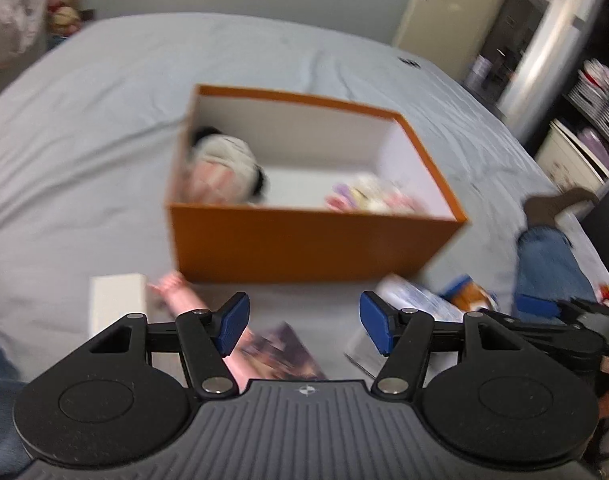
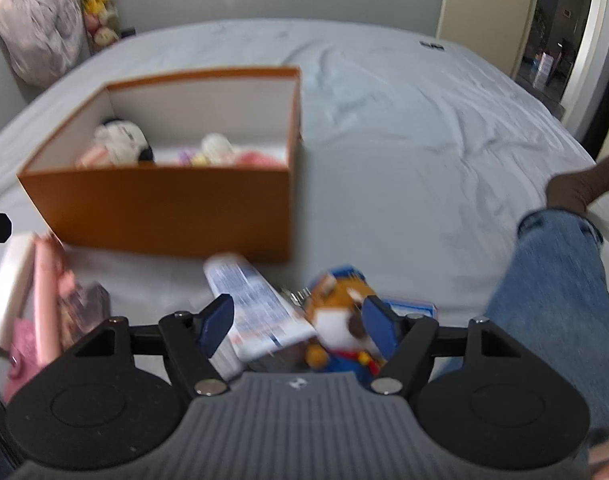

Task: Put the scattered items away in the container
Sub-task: 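Grasp the fox plush with the right tool while the left tool grasps the lotion tube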

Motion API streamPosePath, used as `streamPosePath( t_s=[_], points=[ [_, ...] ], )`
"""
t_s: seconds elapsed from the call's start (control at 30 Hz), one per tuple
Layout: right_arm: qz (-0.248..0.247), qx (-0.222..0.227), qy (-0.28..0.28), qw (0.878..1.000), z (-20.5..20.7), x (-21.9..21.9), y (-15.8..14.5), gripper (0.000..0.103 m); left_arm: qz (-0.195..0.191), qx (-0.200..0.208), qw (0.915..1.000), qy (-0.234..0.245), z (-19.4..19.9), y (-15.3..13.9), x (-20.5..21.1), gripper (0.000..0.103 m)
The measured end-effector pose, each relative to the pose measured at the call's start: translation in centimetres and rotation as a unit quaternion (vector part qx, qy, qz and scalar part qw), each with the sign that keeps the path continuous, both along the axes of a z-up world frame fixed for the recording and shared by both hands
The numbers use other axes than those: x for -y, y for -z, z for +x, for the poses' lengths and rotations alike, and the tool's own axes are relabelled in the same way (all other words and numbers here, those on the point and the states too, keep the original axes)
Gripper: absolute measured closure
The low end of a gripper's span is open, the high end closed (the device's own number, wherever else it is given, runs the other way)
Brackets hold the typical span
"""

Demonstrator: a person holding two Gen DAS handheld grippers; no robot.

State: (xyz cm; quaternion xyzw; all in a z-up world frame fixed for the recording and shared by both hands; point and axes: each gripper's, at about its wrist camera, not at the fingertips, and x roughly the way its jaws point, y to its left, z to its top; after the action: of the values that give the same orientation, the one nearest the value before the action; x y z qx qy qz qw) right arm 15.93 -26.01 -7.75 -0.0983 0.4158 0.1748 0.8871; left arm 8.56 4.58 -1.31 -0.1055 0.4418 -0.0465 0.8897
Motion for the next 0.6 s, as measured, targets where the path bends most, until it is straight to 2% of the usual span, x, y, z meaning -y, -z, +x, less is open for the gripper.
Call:
streamPosePath(
  t_s=[0.17,0.5,0.6],
  points=[
    [-0.011,-0.021,0.003,1.0,-0.4,1.2,1.0,0.033,0.003,-0.025,0.9989,0.039,0.5,1.1,2.9,0.031],
    [-0.027,-0.041,-0.02,0.999,1.2,2.0,2.1,0.035,-0.037,-0.081,0.9939,0.064,3.6,3.7,6.9,0.031],
    [-0.033,-0.058,-0.031,0.997,2.2,2.1,2.8,0.035,-0.025,-0.096,0.9931,0.064,5.3,4.9,8.1,0.032]
  ],
)
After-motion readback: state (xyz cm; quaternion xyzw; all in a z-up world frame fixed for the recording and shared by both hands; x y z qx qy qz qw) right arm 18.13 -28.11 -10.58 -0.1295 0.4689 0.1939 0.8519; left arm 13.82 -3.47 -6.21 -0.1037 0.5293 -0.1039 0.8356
